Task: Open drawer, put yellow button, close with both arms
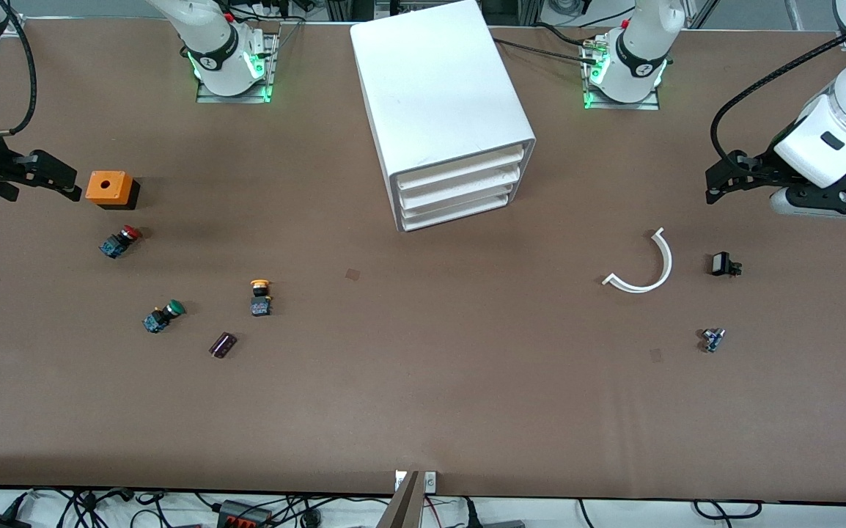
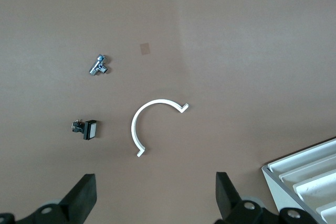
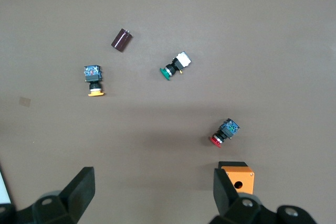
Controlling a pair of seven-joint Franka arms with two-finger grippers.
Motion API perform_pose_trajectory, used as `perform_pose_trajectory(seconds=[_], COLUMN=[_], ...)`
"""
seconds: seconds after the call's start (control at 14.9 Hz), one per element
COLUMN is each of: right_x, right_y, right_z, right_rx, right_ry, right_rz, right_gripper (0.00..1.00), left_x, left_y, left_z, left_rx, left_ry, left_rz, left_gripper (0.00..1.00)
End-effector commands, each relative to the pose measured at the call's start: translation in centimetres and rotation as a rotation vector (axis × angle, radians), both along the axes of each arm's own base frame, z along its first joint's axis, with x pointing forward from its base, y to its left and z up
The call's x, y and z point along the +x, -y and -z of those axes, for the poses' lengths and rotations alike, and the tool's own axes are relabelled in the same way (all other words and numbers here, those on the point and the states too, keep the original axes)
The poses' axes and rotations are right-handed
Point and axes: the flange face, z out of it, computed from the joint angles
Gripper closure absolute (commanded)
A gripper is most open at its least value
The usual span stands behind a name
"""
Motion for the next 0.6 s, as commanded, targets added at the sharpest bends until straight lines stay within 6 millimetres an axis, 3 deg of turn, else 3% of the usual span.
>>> perform_pose_trajectory(seconds=[0.0, 0.54], right_x=[-0.41, -0.74], right_y=[0.06, -0.12], right_z=[-0.26, -0.41], right_rx=[-0.013, -0.001], right_ry=[0.004, -0.015], right_rz=[-0.012, -0.011], right_gripper=[0.00, 0.00], left_x=[-0.67, -0.79], left_y=[0.08, 0.37], left_z=[-0.61, -0.94], left_rx=[-0.014, -0.010], left_ry=[0.000, -0.023], left_rz=[0.019, 0.014], left_gripper=[0.00, 0.00])
